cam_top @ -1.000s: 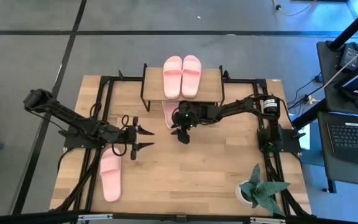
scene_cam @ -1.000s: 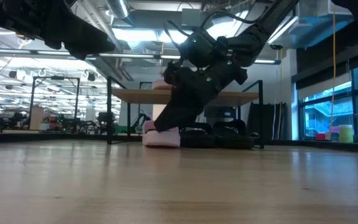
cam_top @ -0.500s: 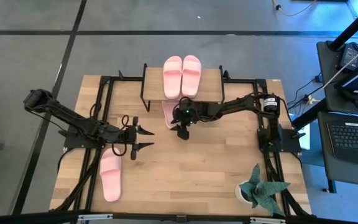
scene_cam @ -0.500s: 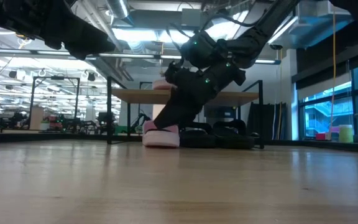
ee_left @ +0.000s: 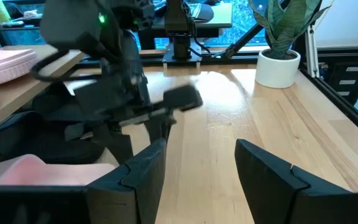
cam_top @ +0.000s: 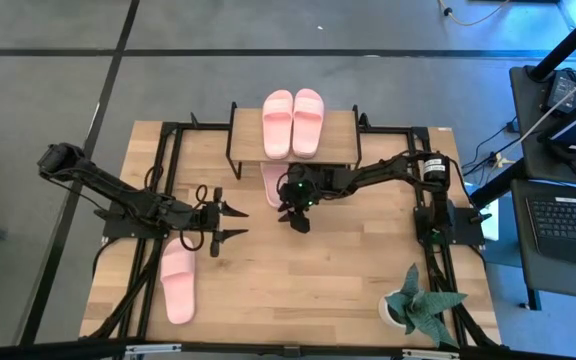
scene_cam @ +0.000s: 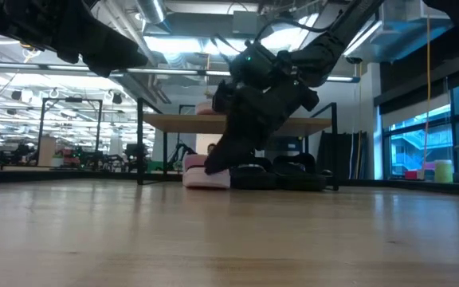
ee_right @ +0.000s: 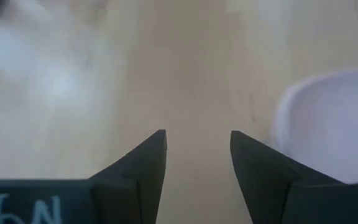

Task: Pick and place slides into the shelf
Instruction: Put the pink slipper slide under the shelf

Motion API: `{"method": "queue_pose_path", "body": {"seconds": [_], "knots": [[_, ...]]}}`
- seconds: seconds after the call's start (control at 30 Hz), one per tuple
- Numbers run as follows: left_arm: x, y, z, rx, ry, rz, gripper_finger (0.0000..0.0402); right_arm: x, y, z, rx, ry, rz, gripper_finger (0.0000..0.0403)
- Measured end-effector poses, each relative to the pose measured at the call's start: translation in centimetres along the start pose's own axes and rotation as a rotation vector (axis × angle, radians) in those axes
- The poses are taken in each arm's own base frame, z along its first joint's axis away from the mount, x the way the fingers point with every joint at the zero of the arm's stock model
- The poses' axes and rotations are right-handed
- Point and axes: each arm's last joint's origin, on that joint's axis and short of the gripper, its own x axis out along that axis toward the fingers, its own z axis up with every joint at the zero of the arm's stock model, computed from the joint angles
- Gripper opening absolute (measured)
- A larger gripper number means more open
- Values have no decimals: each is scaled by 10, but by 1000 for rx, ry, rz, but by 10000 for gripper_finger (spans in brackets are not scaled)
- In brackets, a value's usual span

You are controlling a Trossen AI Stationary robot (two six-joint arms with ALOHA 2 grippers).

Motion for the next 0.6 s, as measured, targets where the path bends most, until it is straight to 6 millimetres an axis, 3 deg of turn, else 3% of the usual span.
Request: {"method": "queue_pose_path", "body": {"seconds": [0.2, 0.6], "knots": [[0, 0, 0, -1, 1, 0, 185, 11, -8, -10, 8, 25, -84, 180], [0, 0, 0, 0, 3, 0, 185, 8, -16, -1, -14, -68, -165, 180]]}}
